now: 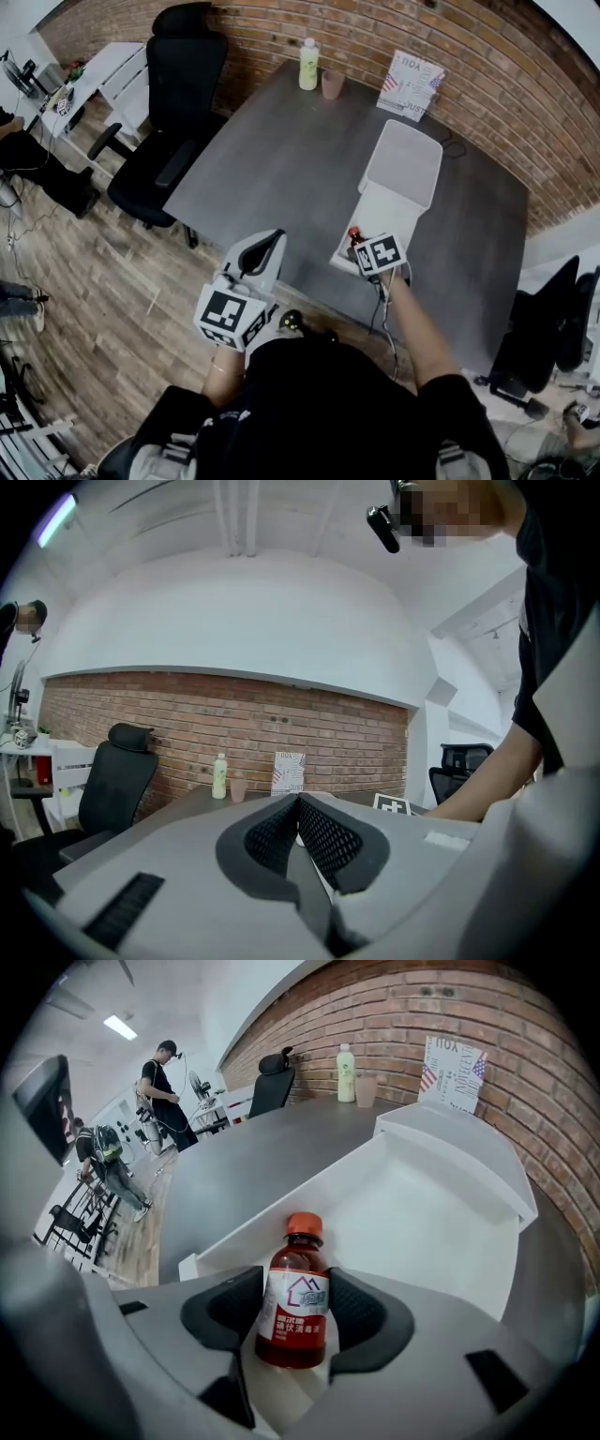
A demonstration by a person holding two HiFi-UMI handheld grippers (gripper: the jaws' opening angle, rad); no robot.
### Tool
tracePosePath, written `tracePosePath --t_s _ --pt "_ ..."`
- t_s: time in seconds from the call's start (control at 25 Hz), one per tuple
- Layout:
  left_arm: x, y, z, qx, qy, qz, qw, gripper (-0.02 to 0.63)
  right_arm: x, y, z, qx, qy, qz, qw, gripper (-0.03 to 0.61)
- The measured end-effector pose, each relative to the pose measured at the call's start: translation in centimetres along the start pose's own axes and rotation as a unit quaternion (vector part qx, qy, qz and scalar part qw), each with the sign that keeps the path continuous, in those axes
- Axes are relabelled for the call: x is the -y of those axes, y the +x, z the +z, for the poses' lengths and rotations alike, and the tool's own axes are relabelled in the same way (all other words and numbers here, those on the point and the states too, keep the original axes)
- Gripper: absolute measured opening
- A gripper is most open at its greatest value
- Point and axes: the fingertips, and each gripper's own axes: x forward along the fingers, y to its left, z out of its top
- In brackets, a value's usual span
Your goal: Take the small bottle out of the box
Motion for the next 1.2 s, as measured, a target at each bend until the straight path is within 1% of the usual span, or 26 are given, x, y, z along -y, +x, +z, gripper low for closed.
tracePosePath --t_s 0.24,0.52,0.68,0.88,1.04,1.12,1.2 --pt "-0.8 -0.6 -0.5 -0.006 -0.002 0.012 0.9999 -0.003 0.0 0.6 -0.2 -0.007 0.001 -0.004 1.0 0.225" --pt "-0.4 -0.7 -0.2 -0.008 0.003 0.009 0.9999 -0.002 0.1 0.2 -0.1 0.026 0.031 -0.012 0.999 0.221" --pt "-0.6 -0.9 -0.2 -0.01 0.007 0.009 0.9999 -0.003 0.0 -0.6 0.2 0.048 0.033 -0.021 0.998 0.221" --pt "-0.1 -0.6 -0.3 -0.016 0.011 0.001 0.9998 -0.002 0.2 -2.2 0.9 0.092 0.062 -0.018 0.994 0.219" --pt "0.4 0.1 0.1 -0.018 0.019 -0.009 0.9996 -0.003 0.8 -5.0 2.5 0.153 0.09 -0.02 0.984 0.221" --pt "0.7 0.4 0.2 -0.019 0.023 -0.016 0.9994 -0.002 1.0 -6.5 3.2 0.182 0.088 -0.029 0.979 0.219" --pt "1.2 1.0 0.2 -0.019 0.028 -0.025 0.9991 -0.003 1.5 -7.8 3.7 0.205 0.07 -0.048 0.975 0.219"
